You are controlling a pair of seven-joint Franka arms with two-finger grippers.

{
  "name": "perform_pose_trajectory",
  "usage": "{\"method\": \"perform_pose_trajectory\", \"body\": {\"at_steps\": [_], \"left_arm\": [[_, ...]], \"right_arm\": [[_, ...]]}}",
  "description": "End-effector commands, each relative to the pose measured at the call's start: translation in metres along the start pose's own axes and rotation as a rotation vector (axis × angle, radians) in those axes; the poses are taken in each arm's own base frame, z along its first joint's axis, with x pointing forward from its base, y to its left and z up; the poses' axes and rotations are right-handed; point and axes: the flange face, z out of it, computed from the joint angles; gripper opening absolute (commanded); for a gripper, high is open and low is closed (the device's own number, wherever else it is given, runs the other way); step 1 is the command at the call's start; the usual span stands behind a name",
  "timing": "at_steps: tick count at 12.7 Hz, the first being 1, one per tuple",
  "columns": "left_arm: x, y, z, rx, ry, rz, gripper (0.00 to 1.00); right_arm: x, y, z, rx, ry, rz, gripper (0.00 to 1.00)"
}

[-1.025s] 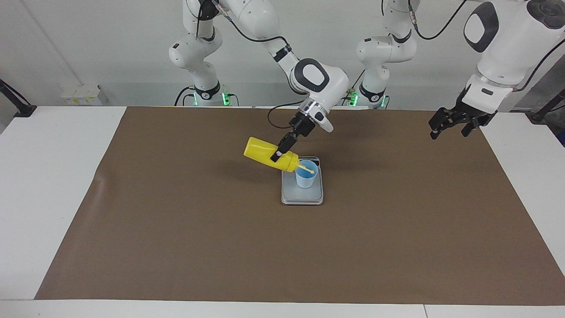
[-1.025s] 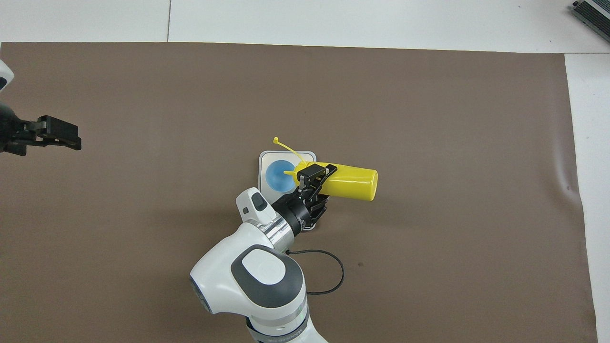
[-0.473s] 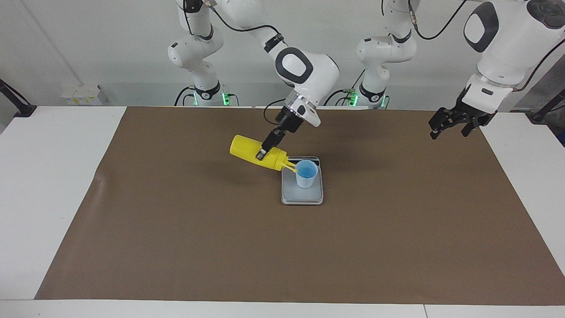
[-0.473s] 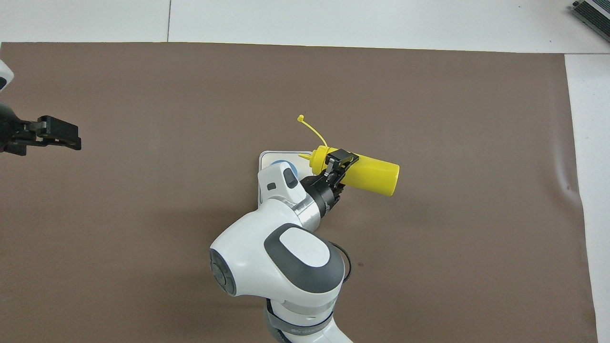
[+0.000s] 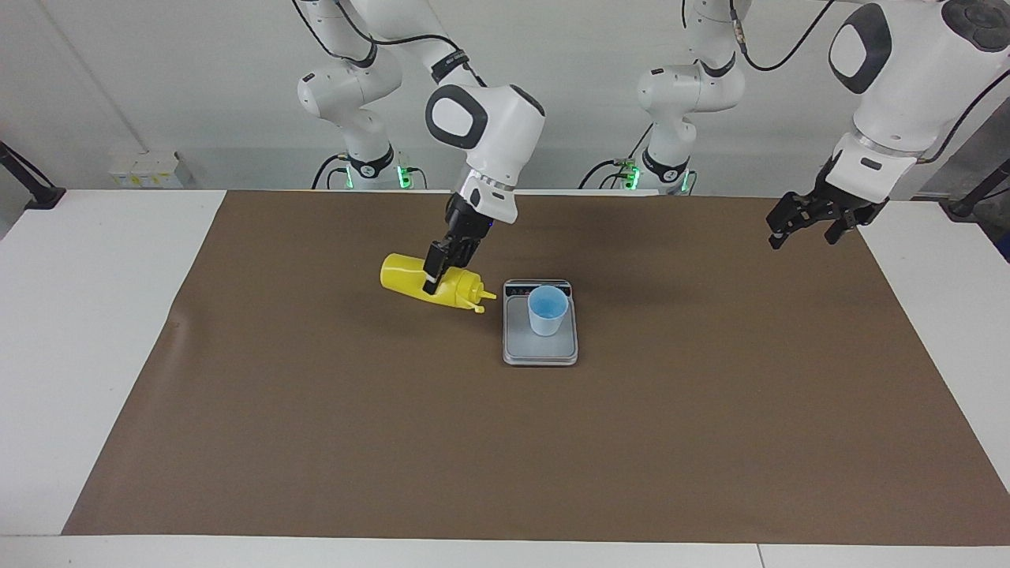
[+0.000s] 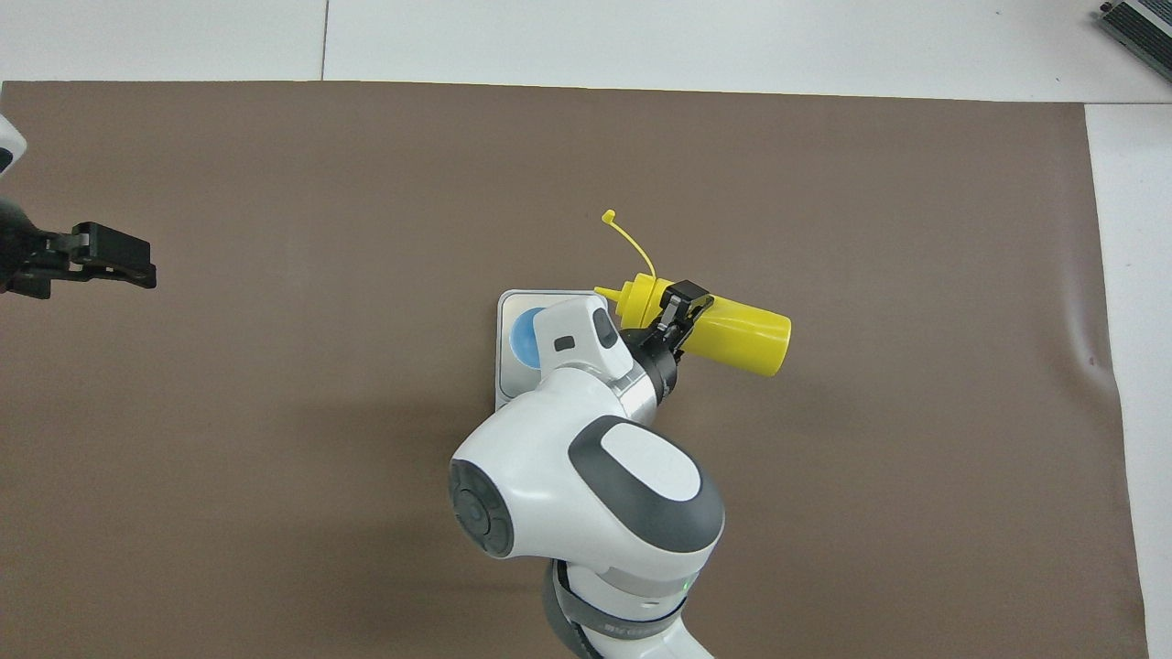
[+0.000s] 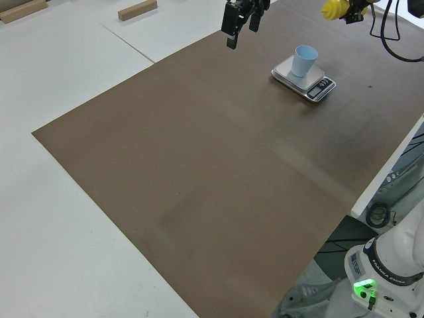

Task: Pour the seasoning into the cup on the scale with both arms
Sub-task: 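Raise the yellow bottle upright and move it away from the cup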

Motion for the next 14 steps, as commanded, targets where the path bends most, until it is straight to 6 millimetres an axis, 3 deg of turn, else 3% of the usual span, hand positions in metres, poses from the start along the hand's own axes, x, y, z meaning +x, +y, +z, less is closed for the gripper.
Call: {"method": "perform_pose_trajectory", "body": {"at_steps": [1, 6, 10, 14], "left_arm": [[-0.007, -0.002, -0.002, -0.013, -0.007, -0.014, 1.00], [-0.007, -0.002, -0.002, -0.013, -0.007, -0.014, 1.00], [-0.007, -0.002, -0.002, -0.013, -0.007, -0.014, 1.00], [-0.007, -0.002, -0.002, -0.013, -0.007, -0.014, 1.00]], "right_arm": [[-0.035, 0.016, 0.014, 0.037, 0.079, -0.008, 0.00], [-0.079, 0.041, 0.053, 0.096, 0.199, 0.071, 0.00], [-0.119, 0.028, 0.097, 0.137, 0.314, 0.139, 0.00], [-0.134, 0.032, 0.110, 0.138, 0.336, 0.172, 0.00]]}}
